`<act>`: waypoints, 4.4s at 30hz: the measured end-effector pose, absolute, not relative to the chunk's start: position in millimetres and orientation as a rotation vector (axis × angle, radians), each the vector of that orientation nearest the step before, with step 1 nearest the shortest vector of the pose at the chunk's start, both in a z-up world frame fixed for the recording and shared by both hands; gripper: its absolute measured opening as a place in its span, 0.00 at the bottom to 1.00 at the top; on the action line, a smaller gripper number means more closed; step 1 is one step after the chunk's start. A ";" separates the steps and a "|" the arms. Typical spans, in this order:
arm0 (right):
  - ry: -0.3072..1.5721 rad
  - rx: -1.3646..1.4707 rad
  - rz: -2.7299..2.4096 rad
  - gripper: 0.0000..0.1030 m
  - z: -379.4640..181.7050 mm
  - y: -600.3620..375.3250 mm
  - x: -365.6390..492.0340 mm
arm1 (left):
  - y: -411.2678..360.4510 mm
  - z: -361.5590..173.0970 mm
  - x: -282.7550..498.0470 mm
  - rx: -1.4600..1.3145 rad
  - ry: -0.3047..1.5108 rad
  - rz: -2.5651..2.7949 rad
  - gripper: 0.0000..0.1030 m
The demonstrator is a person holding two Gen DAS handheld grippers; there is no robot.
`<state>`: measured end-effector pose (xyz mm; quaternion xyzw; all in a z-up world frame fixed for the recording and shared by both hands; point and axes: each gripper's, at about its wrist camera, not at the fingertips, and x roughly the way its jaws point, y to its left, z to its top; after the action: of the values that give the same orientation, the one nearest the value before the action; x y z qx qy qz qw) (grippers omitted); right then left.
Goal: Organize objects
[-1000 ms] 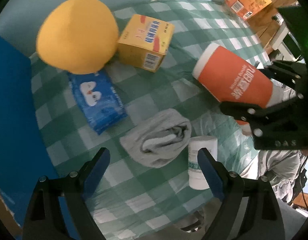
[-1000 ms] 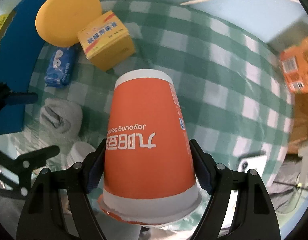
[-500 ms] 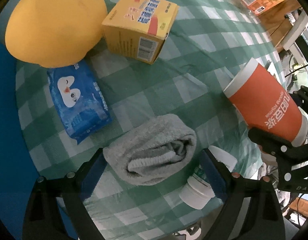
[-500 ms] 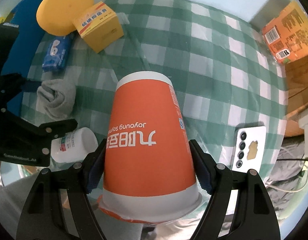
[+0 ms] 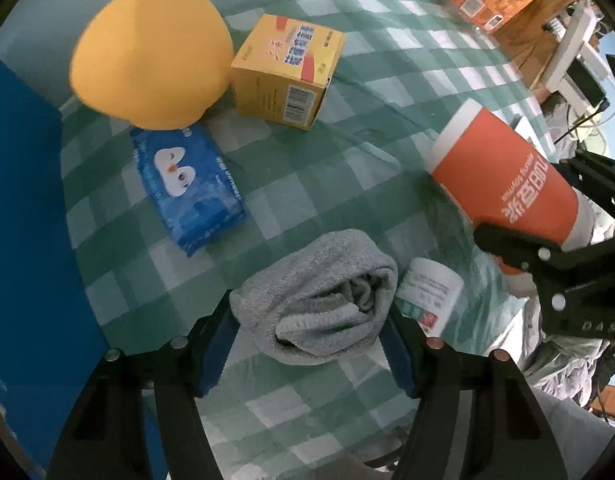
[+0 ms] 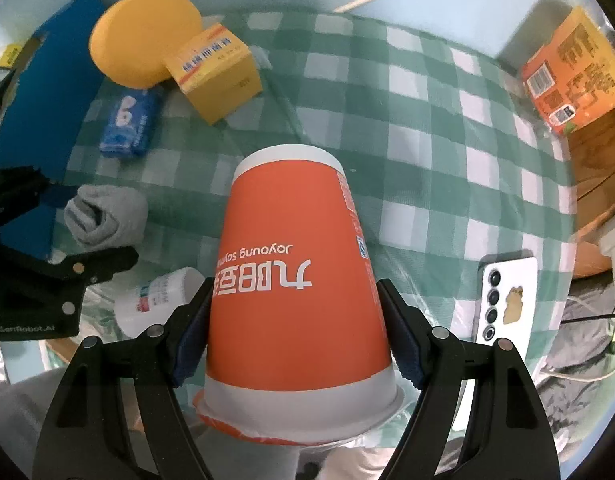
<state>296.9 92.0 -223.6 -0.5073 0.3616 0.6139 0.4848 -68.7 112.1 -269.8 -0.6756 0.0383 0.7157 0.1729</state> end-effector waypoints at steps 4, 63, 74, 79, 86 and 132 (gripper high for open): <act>0.877 -1.197 1.503 0.76 -210.0 88.8 299.3 | 103.0 -252.5 -58.3 -1.890 0.073 2.062 0.66; 0.642 -1.016 1.680 0.74 -53.0 117.6 170.1 | 27.4 -93.0 -58.0 -1.671 -0.125 2.332 0.67; 0.595 -1.087 1.757 0.74 -56.5 127.5 128.7 | -8.9 -92.6 -45.8 -1.694 -0.205 2.394 0.67; 0.574 -1.101 1.800 0.74 -52.2 133.5 106.9 | -27.3 -90.9 -36.4 -1.714 -0.248 2.435 0.67; 0.541 -1.119 1.874 0.74 -46.0 140.7 70.4 | -54.5 -90.0 -26.8 -1.741 -0.321 2.494 0.67; 0.557 -1.363 1.943 0.74 -114.0 188.0 -96.7 | -160.9 -144.5 -1.0 -1.962 -0.540 2.585 0.67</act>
<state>-96.7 188.0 -114.0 -0.5248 0.2145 0.7482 0.3446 -1.0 -160.9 -144.5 -0.5947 -0.1636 0.7836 -0.0742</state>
